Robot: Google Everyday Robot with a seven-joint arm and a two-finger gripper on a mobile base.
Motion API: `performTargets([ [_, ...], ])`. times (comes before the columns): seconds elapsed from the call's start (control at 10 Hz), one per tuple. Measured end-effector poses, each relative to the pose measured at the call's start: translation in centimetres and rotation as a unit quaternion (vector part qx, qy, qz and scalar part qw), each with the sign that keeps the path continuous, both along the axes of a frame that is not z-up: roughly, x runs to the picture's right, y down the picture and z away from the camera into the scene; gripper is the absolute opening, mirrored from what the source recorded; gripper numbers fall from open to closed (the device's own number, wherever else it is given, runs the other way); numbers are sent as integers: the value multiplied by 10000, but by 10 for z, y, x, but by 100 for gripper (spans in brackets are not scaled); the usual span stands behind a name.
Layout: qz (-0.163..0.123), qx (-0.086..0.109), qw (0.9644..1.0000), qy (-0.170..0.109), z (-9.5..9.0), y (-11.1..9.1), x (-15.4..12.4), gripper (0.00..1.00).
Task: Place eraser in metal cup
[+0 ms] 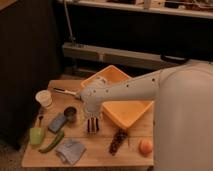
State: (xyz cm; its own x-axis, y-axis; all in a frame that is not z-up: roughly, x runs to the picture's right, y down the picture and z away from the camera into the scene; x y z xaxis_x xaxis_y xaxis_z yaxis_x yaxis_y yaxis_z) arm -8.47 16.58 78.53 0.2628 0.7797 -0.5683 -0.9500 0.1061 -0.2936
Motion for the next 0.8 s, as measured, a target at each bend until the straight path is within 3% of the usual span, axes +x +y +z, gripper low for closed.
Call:
performTargets([
  [0.5,-255,-151,9995,-53,28,18,-5,65],
  [0.8,-356,-174,9991,140,41,26,-10,63],
])
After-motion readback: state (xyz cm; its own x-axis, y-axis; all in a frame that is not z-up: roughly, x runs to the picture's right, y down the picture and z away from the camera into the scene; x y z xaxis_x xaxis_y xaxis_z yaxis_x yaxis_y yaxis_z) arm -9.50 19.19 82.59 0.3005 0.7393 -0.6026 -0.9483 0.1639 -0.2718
